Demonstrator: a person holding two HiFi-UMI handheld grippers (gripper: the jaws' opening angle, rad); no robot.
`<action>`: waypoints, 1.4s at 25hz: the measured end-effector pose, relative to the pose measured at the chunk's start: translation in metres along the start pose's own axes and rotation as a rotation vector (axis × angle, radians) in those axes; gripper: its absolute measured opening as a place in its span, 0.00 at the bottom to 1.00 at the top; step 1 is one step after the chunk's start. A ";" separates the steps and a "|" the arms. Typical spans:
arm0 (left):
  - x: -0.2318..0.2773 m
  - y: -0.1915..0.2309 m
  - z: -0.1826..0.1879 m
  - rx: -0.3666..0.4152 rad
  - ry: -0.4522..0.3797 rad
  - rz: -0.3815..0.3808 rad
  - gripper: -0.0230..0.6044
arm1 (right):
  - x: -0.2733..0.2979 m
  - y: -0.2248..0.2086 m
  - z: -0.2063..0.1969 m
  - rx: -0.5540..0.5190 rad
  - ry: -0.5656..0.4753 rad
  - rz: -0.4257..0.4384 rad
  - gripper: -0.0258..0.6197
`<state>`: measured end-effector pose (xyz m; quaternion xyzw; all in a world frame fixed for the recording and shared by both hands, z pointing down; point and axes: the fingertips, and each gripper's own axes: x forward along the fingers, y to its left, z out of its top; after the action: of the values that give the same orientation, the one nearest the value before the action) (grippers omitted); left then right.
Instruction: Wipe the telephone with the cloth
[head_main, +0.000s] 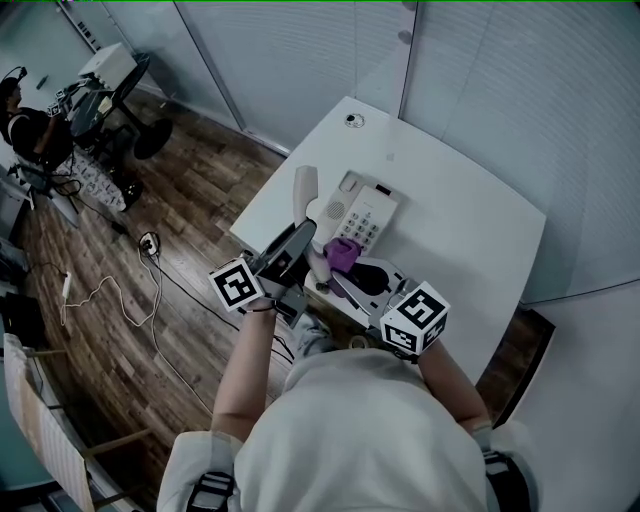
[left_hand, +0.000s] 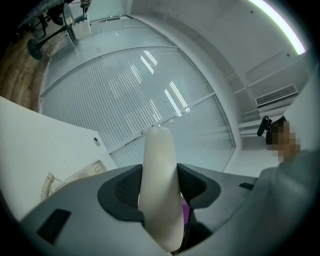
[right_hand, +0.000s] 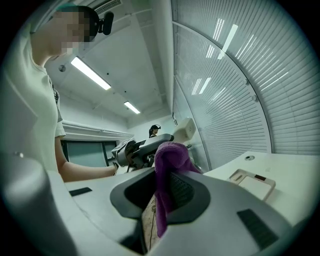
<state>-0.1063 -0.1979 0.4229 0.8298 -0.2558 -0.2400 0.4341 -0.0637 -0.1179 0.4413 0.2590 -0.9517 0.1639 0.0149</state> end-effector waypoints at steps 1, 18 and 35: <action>0.000 0.001 0.001 -0.003 -0.001 0.001 0.39 | 0.000 0.000 -0.001 0.001 0.002 -0.001 0.14; 0.013 0.042 -0.002 -0.035 0.042 0.119 0.40 | -0.009 -0.019 -0.006 0.024 -0.002 -0.097 0.14; 0.033 0.107 -0.011 0.272 0.309 0.294 0.40 | -0.037 -0.068 0.013 0.066 -0.076 -0.348 0.14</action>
<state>-0.0979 -0.2651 0.5131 0.8613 -0.3342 -0.0080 0.3827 0.0031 -0.1591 0.4454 0.4262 -0.8865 0.1802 -0.0012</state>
